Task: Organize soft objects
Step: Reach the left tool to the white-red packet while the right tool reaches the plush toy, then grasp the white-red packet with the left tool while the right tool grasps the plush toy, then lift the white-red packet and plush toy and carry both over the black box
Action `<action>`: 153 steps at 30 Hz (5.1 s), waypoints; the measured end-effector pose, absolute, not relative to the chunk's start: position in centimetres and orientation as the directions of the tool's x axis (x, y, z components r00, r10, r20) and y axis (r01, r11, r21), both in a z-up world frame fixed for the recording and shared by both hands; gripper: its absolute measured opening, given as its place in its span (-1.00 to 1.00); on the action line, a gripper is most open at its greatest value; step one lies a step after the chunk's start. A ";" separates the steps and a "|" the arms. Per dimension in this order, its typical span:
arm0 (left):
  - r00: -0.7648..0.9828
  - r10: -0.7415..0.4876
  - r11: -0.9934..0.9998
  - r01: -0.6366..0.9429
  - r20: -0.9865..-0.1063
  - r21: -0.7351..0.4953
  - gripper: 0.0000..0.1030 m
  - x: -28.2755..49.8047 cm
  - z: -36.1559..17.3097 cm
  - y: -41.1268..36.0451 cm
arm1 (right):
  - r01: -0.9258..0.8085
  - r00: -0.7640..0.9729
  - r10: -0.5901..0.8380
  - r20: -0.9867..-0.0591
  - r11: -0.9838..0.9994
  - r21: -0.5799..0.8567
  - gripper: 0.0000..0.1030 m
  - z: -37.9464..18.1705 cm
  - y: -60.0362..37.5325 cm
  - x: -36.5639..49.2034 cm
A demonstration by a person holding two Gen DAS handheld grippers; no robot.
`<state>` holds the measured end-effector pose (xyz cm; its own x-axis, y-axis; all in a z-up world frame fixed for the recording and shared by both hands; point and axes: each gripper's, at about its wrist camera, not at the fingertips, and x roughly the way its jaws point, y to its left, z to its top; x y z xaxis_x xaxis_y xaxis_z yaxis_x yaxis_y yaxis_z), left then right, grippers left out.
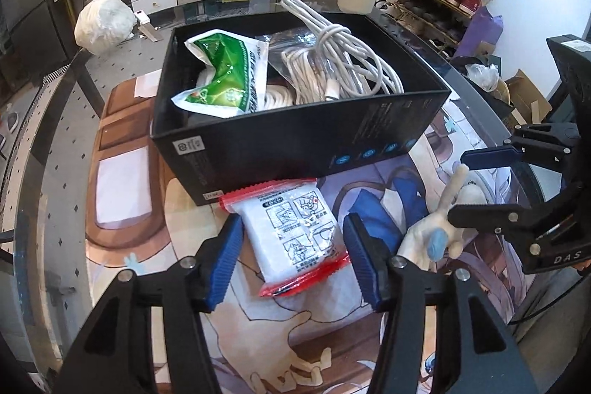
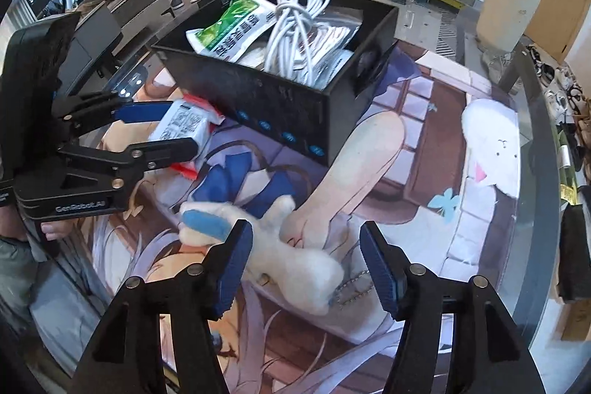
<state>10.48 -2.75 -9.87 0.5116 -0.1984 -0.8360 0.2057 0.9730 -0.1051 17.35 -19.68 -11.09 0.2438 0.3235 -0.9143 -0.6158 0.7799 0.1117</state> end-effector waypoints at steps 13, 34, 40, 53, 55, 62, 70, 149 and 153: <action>0.512 -0.190 0.975 0.201 -0.838 -0.098 0.10 10.3 -9.9 -2.7 | -0.722 0.222 0.346 -0.912 0.686 0.085 0.20 -10.3 -18.0 13.9; 0.466 -0.175 0.972 0.221 -0.867 -0.077 -0.13 10.0 -10.5 -2.6 | -0.769 0.199 0.264 -0.944 0.639 0.016 0.03 -11.9 -15.5 11.6; 0.458 -0.172 0.979 0.177 -0.872 -0.100 -0.11 9.0 -10.6 -0.1 | -0.681 0.227 0.244 -0.943 0.732 0.026 0.25 -11.9 -17.5 12.3; 0.454 -0.204 0.963 0.253 -0.867 -0.094 -0.08 6.3 -10.7 -1.8 | -0.793 0.204 0.249 -0.947 0.609 -0.011 -0.05 -11.3 -15.2 11.9; 0.452 -0.210 0.963 0.250 -0.867 -0.103 -0.08 6.3 -10.7 -1.7 | -0.749 0.182 0.281 -0.942 0.660 0.052 -0.26 -11.2 -15.8 12.7; 0.458 -0.206 0.965 0.240 -0.864 -0.103 -0.06 6.6 -10.5 -1.6 | -0.669 0.200 0.287 -0.937 0.739 0.083 -0.25 -10.8 -18.1 12.8; 0.469 -0.179 0.968 0.243 -0.865 -0.068 0.06 7.1 -10.7 -2.4 | -0.730 0.232 0.255 -0.939 0.683 0.005 -0.04 -11.5 -15.5 12.4; 0.923 -0.182 0.982 0.149 -0.339 -0.119 -0.11 11.4 2.1 2.8 | -0.528 0.770 0.525 -0.363 0.843 0.099 -0.34 3.7 -16.9 15.9; 0.894 -0.206 0.975 0.155 -0.397 -0.158 -0.11 12.7 1.4 2.9 | -0.502 0.741 0.500 -0.448 0.856 0.125 -0.34 2.7 -16.5 17.5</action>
